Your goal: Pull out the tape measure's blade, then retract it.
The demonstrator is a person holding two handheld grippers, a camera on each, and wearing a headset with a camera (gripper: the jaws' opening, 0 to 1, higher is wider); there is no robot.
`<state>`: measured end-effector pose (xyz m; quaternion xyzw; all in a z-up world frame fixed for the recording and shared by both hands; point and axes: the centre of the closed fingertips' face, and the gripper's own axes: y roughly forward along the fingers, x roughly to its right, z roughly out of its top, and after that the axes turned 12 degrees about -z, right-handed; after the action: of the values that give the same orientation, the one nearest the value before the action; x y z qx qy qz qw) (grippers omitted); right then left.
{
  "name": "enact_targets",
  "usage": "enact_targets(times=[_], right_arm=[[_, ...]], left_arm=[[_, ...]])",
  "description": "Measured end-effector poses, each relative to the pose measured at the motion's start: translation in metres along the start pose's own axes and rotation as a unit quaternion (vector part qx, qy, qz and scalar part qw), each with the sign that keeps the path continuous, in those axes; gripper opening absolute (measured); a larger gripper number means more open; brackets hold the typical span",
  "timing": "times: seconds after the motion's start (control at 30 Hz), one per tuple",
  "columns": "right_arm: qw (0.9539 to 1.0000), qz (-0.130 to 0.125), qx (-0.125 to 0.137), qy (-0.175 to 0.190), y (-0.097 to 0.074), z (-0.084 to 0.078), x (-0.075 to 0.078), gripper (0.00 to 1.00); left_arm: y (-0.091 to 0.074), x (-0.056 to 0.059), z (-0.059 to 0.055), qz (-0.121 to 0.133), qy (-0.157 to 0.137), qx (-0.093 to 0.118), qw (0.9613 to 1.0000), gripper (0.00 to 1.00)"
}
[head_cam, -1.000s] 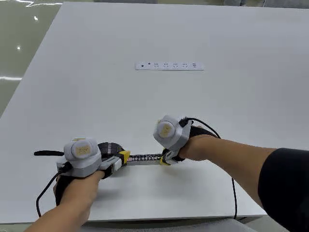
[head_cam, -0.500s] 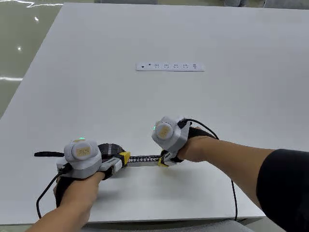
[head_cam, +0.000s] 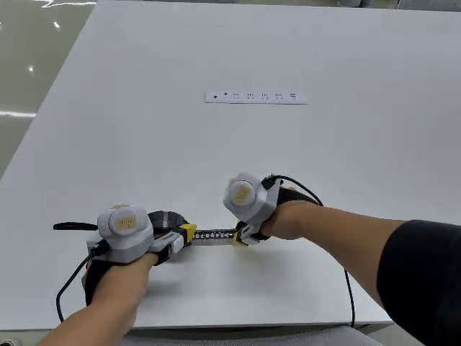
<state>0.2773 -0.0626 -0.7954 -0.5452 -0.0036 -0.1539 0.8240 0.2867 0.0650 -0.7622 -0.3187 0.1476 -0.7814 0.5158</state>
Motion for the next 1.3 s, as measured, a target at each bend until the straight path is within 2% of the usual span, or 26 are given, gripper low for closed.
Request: enact_targets(times=[1.3], right_arm=[[0.9999,0.006,0.003,0.009,0.005,0.01,-0.004,0.11]], left_arm=[[0.0,0.002,-0.001,-0.001,0.002,0.0,1.0,0.61]])
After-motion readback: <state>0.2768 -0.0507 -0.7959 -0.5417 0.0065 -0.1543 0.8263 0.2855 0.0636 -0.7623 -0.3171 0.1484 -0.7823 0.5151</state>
